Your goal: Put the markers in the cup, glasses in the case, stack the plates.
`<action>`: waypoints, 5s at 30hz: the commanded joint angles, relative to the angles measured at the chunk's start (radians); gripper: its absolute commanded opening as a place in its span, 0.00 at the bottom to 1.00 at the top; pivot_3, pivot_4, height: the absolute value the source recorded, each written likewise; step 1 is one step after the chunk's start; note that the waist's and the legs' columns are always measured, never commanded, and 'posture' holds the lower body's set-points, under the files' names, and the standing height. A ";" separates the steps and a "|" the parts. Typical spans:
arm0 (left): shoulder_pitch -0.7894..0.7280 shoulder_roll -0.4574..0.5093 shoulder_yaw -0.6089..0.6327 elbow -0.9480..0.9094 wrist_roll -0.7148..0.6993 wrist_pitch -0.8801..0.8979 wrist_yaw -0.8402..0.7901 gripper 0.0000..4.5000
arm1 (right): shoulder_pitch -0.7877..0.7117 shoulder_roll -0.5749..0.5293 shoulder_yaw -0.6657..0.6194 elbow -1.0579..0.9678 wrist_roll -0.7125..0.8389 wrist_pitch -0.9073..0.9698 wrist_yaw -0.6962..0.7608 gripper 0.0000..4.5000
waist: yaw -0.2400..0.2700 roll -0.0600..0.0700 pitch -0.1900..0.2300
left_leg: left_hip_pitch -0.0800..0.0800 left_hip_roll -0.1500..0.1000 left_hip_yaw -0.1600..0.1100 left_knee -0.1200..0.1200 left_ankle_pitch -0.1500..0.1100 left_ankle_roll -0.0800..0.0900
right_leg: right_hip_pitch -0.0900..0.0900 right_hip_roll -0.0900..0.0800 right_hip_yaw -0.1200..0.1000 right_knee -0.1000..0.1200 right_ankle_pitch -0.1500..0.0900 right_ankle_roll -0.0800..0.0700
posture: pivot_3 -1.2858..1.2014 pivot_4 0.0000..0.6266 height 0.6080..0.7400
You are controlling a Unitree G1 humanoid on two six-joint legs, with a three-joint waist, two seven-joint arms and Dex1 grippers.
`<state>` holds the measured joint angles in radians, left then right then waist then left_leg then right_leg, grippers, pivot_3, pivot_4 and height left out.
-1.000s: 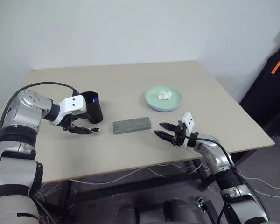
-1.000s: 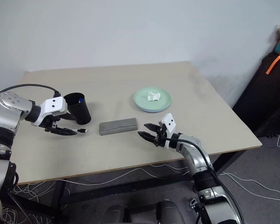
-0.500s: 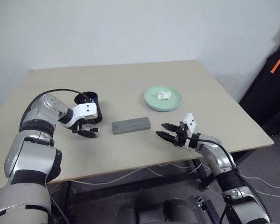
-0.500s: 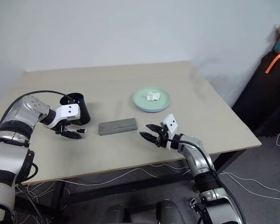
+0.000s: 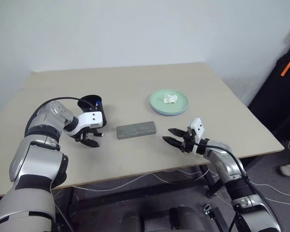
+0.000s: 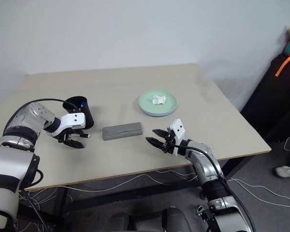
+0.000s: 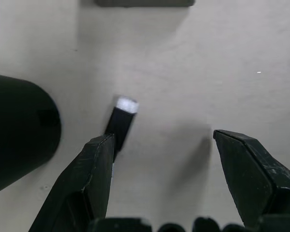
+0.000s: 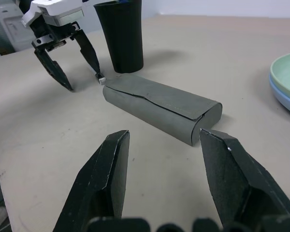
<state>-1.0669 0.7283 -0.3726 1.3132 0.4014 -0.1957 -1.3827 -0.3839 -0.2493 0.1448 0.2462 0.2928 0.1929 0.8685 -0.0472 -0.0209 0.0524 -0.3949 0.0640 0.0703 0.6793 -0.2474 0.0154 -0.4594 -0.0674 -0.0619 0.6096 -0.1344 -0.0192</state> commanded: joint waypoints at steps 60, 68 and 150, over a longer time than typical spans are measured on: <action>0.000 0.027 0.157 -0.146 -0.155 -0.074 -0.152 0.01 | -0.041 0.011 -0.005 -0.008 0.001 -0.007 0.011 0.55 | -0.001 0.000 0.000 | 0.000 0.000 0.000 0.002 0.001 0.001 | 0.000 0.000 0.000 0.001 0.000 0.000 | 0.52 0.00 1.00; -0.010 0.053 0.060 -0.108 -0.053 -0.099 -0.124 0.54 | -0.067 0.020 -0.001 0.028 -0.004 -0.019 0.019 0.55 | 0.001 -0.001 0.000 | 0.000 0.000 0.000 0.002 0.001 0.001 | 0.000 0.000 0.000 0.002 0.000 0.000 | 0.52 0.00 1.00; 0.194 -0.152 0.602 -0.418 -0.522 -0.026 0.797 0.03 | -0.021 -0.001 0.002 -0.034 0.001 0.016 0.015 0.55 | 0.000 -0.003 -0.001 | 0.001 0.000 0.000 0.003 0.001 0.001 | 0.002 0.000 0.000 0.002 0.002 0.003 | 0.52 0.00 1.00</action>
<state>-0.8638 0.5733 0.2138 0.9569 -0.0963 -0.2326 -0.5994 -0.3812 -0.2491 0.1549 0.2277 0.2919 0.2169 0.8758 -0.0473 -0.0238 0.0519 -0.3940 0.0639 0.0703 0.6822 -0.2467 0.0163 -0.4577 -0.0672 -0.0619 0.6119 -0.1324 -0.0165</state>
